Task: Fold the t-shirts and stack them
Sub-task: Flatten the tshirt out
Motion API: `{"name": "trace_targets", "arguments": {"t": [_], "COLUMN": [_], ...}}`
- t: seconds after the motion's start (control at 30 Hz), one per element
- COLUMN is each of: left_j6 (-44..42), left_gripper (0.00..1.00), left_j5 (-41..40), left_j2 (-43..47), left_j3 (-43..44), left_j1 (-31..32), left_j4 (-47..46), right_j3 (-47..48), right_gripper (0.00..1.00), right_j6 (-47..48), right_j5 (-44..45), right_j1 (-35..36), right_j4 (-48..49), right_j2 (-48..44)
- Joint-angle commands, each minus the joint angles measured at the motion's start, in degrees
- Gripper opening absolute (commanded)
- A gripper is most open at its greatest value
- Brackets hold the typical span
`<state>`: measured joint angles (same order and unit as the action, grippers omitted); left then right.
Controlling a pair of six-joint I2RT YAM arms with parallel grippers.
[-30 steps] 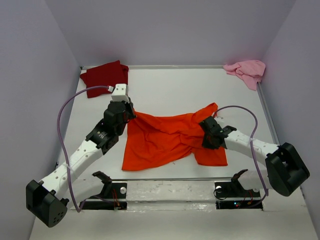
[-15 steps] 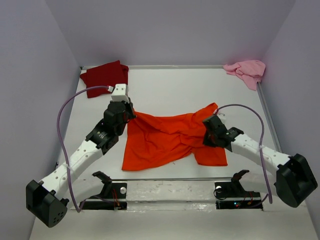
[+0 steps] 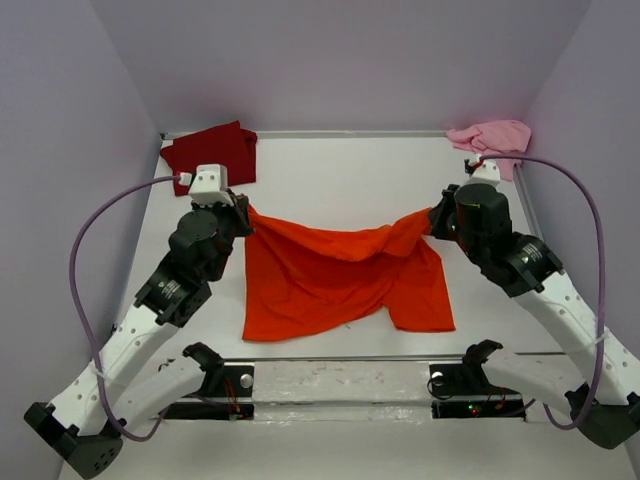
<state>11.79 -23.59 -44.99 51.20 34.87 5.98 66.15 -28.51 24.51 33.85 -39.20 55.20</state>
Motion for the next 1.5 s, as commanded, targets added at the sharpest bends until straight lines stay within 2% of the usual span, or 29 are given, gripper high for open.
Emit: {"name": "trace_targets", "arguments": {"t": [0.0, 0.2, 0.43, 0.67, 0.77, 0.87, 0.97, 1.1, 1.27, 1.37, 1.47], "left_j6": [-1.33, -2.12, -2.65, 2.01, 2.36, 4.46, 6.39, 3.86, 1.75, 0.16, -1.06], "left_gripper": [0.0, 0.0, 0.0, 0.0, 0.0, 0.0, 0.0, 0.0, 0.0, 0.0, 0.0], "left_j5": [-2.86, -3.39, 1.26, 7.41, 9.53, 10.75, 13.04, 9.81, 4.09, 5.14, 6.72], "left_j2": [3.85, 8.78, 9.92, 9.4, 9.75, 10.1, 7.74, 2.38, -4.3, -13.59, -18.89], "left_j3": [7.24, 13.92, 22.96, 31.76, 33.44, 35.01, 37.91, 38.54, 28.18, 23.69, 21.58], "left_j1": [0.28, 0.2, 0.2, -0.24, -1.73, -2.88, -4.55, -3.85, -3.93, -5.59, -8.41], "left_j4": [3.16, 5.8, 7.82, 12.56, 14.06, 13.89, 12.92, 11.78, 2.92, -3.15, -9.3], "right_j3": [6.34, 12.59, 25.23, 28.76, 34.21, 37.2, 41.14, 42.49, 32.22, 28.78, 27.19], "right_gripper": [0.0, 0.0, 0.0, 0.0, 0.0, 0.0, 0.0, 0.0, 0.0, 0.0, 0.0], "right_j6": [5.39, 10.4, 18.75, 19.37, 19.54, 22.43, 25.07, 27.8, 31.76, 26.09, 22.28], "right_j5": [6.15, 9.06, 9.94, 8.1, 6.95, 8.09, 9.5, 12.64, 18.02, 14.27, 9.69], "right_j1": [0.34, 0.34, 0.34, 0.34, 0.34, 0.34, 0.34, 0.34, 0.34, -5.88, -12.12], "right_j4": [-3.16, -3.6, -2.55, -4.21, -8.16, -6.87, -5.54, -0.36, 14.39, 16.43, 18.19], "right_j2": [-1.85, -4.83, -7.03, -13.71, -12.84, -11.61, -7.23, 0.76, 7.26, 14.81, 20.72]}}
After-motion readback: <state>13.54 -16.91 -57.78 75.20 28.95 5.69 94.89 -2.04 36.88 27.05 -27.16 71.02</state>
